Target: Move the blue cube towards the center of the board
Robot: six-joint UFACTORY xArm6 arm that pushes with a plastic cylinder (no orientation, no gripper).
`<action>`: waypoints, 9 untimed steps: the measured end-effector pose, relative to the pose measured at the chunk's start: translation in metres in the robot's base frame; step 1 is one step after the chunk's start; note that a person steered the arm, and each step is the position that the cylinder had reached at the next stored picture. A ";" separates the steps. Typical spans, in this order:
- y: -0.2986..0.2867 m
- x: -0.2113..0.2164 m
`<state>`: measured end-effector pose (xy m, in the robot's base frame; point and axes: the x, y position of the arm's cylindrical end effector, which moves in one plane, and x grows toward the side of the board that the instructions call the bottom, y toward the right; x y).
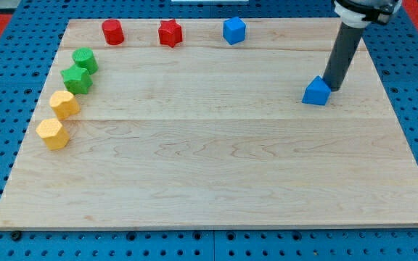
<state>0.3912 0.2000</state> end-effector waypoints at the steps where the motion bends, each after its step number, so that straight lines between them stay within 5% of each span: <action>1: 0.000 -0.001; 3: -0.016 -0.052; 5: -0.058 -0.188; 8: -0.136 -0.197; 9: -0.164 -0.163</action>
<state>0.2282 0.0361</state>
